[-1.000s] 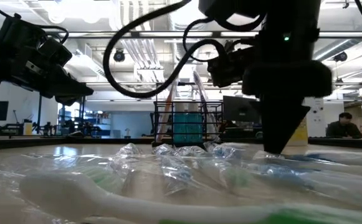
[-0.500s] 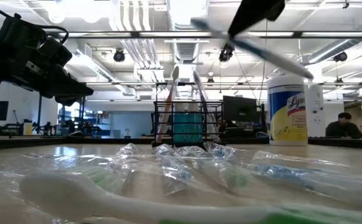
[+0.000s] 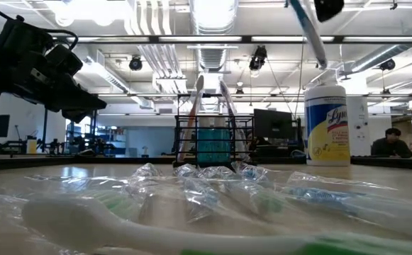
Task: Pick & Place toothbrushing station
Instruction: Put the right blue toothbrush into the mesh organizer
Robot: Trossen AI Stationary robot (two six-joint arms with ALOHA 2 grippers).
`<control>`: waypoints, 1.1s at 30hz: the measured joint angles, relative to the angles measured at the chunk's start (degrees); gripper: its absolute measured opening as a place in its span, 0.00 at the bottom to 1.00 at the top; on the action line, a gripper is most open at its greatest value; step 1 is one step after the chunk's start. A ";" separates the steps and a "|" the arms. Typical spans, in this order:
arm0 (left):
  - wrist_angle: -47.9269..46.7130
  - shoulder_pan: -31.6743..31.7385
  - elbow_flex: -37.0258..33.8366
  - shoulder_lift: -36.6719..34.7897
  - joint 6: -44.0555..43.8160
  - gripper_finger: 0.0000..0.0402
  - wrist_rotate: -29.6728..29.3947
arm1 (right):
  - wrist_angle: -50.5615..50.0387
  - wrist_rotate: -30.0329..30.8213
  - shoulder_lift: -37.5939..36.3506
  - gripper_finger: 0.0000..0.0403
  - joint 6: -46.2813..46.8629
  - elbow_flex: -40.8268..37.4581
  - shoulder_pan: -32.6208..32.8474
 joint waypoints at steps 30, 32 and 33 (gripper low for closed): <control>-0.13 0.00 -0.02 0.00 1.15 0.02 -0.42 | 33.70 -6.64 -24.32 0.02 -3.70 -35.46 -5.25; -0.14 0.00 -0.02 0.00 1.13 0.02 -0.39 | 34.37 -6.62 -24.34 0.02 -3.70 -36.16 -5.25; -0.15 0.00 -0.02 -0.01 1.13 0.02 -0.39 | 34.28 -6.62 -24.31 0.02 -3.65 -36.19 -5.25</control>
